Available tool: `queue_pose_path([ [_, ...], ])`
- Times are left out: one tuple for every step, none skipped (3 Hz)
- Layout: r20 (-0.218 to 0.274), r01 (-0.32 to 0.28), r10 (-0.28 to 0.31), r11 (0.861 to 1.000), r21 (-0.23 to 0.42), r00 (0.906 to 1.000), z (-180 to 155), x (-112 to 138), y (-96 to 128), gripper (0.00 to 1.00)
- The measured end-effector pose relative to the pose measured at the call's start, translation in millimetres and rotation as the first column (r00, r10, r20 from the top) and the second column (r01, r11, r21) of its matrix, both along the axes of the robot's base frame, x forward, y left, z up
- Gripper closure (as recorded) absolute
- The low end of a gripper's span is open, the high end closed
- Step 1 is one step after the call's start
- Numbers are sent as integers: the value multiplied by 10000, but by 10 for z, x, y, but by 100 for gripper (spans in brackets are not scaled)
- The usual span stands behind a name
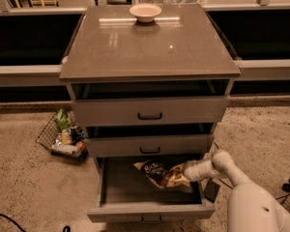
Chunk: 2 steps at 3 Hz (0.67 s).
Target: Place brown chip bag into bottom drawer
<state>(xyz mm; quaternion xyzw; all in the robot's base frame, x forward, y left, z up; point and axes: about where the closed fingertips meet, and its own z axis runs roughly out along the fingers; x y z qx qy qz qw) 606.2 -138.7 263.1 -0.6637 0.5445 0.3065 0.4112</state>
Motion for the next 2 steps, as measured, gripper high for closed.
queue_pose_path([
  [-171, 34, -32, 9999, 111, 9998, -80, 28, -12, 60],
  [-265, 85, -80, 9998, 168, 9996, -120, 34, -45, 36],
])
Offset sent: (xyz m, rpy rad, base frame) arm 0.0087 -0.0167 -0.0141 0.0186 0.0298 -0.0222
